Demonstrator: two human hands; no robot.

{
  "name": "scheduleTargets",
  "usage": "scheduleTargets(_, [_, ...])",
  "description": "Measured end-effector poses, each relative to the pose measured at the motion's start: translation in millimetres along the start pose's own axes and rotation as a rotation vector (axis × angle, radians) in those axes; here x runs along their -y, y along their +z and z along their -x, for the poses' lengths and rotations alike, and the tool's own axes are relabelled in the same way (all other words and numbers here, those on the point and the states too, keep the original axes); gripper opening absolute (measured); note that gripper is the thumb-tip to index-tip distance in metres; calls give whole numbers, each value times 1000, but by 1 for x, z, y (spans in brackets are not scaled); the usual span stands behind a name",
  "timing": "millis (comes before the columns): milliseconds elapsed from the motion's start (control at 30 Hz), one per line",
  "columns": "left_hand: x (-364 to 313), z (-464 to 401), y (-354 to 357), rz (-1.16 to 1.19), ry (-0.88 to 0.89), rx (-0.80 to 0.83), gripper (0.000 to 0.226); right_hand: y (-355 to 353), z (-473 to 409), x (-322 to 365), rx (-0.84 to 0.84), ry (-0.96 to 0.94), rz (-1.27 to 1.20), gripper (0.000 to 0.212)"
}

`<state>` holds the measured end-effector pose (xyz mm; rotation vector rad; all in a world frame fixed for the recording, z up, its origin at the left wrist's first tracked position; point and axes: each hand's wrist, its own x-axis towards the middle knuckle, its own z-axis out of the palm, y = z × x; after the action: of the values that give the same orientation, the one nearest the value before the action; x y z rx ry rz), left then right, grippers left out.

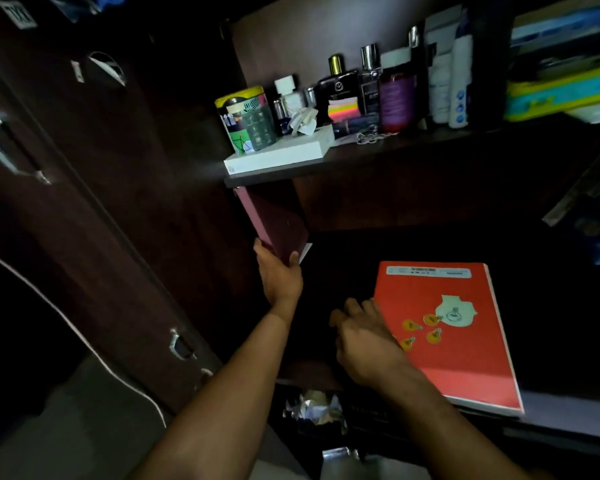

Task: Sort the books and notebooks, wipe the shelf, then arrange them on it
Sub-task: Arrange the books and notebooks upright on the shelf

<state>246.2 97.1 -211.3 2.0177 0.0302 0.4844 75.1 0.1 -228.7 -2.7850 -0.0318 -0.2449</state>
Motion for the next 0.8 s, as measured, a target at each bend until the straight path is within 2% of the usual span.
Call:
scheduleTargets(67, [7,26,-2,-38,13,-25,82,1,0,-2,-2,-4,-1,41])
scheduleTargets(100, [12,40,-2,-55,36,-3,77,2,-2,-2,-27,-10,-15,38])
scheduleTargets(167, [16,63,-2,-37,97,191,52,3,-2,-5,-138,-3,-144,25])
scheduleTargets(233, [10,78,-4,-111,153,488,35,1,-2,-9,-302,81,-414,12])
scheduleTargets(300, [2,85,-9,-269,220,685,55,-2,0,-13,-455,163,-648,9])
scheduleTargets(433, [-12,96,-10,-513,427,755,76,-10,11,-16,-642,259,-766,10])
scheduleTargets(500, [-15,95,-10,-552,438,775,75,-19,16,-16,-593,277,-750,13])
scheduleTargets(567, [-15,95,-9,-547,439,783,66,-25,24,-18,-455,302,-646,13])
scheduleTargets(600, [-14,96,-8,-548,441,793,62,-28,29,-21,-378,325,-511,20])
scheduleTargets(700, [-12,98,-6,-504,393,813,64,-34,57,-35,-128,481,53,58])
scheduleTargets(733, [-12,101,-6,-442,346,806,63,-34,68,-39,-99,504,101,64])
scheduleTargets(800, [-7,106,-3,-268,222,787,54,-28,80,-47,-108,439,89,62])
